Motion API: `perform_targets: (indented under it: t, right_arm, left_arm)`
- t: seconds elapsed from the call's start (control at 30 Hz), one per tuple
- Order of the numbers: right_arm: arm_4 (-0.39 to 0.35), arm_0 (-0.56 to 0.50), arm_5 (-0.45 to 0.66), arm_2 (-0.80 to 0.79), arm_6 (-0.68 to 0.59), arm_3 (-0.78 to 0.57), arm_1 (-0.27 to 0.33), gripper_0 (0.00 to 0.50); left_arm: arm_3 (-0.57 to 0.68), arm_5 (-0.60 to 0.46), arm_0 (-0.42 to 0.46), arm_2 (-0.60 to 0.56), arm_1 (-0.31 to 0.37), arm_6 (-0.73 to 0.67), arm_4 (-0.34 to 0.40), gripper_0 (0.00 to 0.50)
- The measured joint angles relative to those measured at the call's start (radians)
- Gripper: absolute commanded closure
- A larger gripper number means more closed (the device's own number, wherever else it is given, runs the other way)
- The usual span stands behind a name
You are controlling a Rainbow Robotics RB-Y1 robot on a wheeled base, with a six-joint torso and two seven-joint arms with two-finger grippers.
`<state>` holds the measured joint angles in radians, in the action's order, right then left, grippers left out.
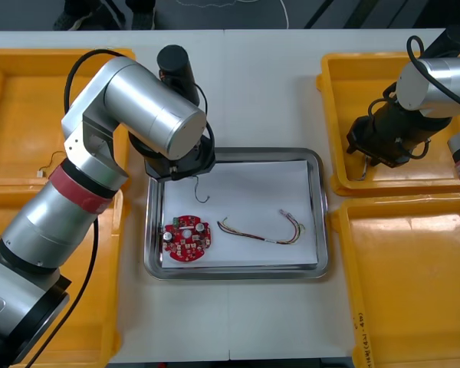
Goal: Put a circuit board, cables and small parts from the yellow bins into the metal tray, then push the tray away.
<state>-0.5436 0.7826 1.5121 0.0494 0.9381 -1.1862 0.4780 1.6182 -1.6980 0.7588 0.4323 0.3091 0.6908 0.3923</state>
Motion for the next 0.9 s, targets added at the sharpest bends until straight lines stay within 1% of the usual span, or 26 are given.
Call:
perform_targets:
  t: [0.03, 0.07, 0.1, 0.17, 0.23, 0.27, 0.3, 0.33, 0.47, 0.63, 0.67, 0.7, 0.73, 0.8, 0.83, 0.9]
  right_arm:
    - [-0.001, 0.0, 0.0, 0.0, 0.0, 0.0, 0.0, 0.0]
    - [-0.003, 0.001, 0.0, 0.001, 0.0, 0.0, 0.0, 0.014]
    - [-0.005, 0.001, 0.0, 0.001, 0.0, 0.001, 0.0, 0.042]
    - [-0.009, 0.001, 0.0, 0.002, 0.0, 0.002, 0.0, 0.121]
    - [-0.011, 0.002, 0.0, 0.006, 0.0, 0.002, 0.0, 0.243]
    - [-0.012, 0.002, 0.0, 0.007, 0.0, 0.003, 0.0, 0.277]
    - [-0.012, 0.002, 0.0, 0.007, 0.0, 0.003, 0.0, 0.362]
    - [-0.013, 0.002, 0.0, 0.007, 0.0, 0.003, 0.0, 0.414]
    - [-0.016, 0.002, 0.002, 0.007, 0.0, 0.004, 0.0, 0.5]
    - [-0.016, 0.002, 0.004, 0.007, 0.0, 0.004, 0.0, 0.5]
    - [-0.016, 0.002, 0.005, 0.007, 0.0, 0.004, 0.0, 0.5]
    - [-0.016, 0.002, 0.005, 0.007, 0.0, 0.004, 0.0, 0.5]
    - [-0.016, 0.002, 0.005, 0.007, 0.0, 0.004, 0.0, 0.5]
    - [-0.016, 0.002, 0.005, 0.007, 0.0, 0.004, 0.0, 0.5]
    - [-0.016, 0.002, 0.005, 0.007, 0.0, 0.004, 0.0, 0.5]
    - [-0.016, 0.002, 0.005, 0.007, 0.0, 0.004, 0.0, 0.5]
  left_arm:
    - [0.0, 0.005, -0.006, 0.0, 0.0, 0.0, 0.0, 0.5]
    - [0.0, 0.011, -0.012, 0.001, 0.0, 0.001, 0.0, 0.5]
    - [0.0, 0.016, -0.018, 0.001, 0.0, 0.002, 0.0, 0.5]
    - [0.0, 0.022, -0.029, 0.001, 0.0, 0.006, -0.001, 0.5]
    - [0.0, 0.026, -0.04, 0.002, 0.0, 0.013, -0.001, 0.5]
    - [0.0, 0.028, -0.045, 0.003, 0.0, 0.015, -0.001, 0.5]
    - [0.0, 0.032, -0.049, 0.006, 0.0, 0.017, -0.002, 0.5]
    - [0.0, 0.036, -0.052, 0.009, 0.0, 0.019, -0.003, 0.5]
    - [0.0, 0.051, -0.066, 0.024, 0.0, 0.03, -0.005, 0.5]
    - [0.0, 0.057, -0.071, 0.035, 0.0, 0.033, -0.008, 0.5]
    - [0.0, 0.058, -0.071, 0.038, 0.0, 0.033, -0.008, 0.482]
    - [0.0, 0.058, -0.071, 0.04, 0.0, 0.034, -0.008, 0.434]
    - [0.0, 0.058, -0.071, 0.042, 0.0, 0.034, -0.008, 0.405]
    - [0.0, 0.061, -0.071, 0.045, 0.0, 0.035, -0.009, 0.267]
    - [0.0, 0.062, -0.071, 0.045, 0.0, 0.035, -0.009, 0.229]
    - [0.0, 0.063, -0.071, 0.045, 0.0, 0.036, -0.011, 0.076]
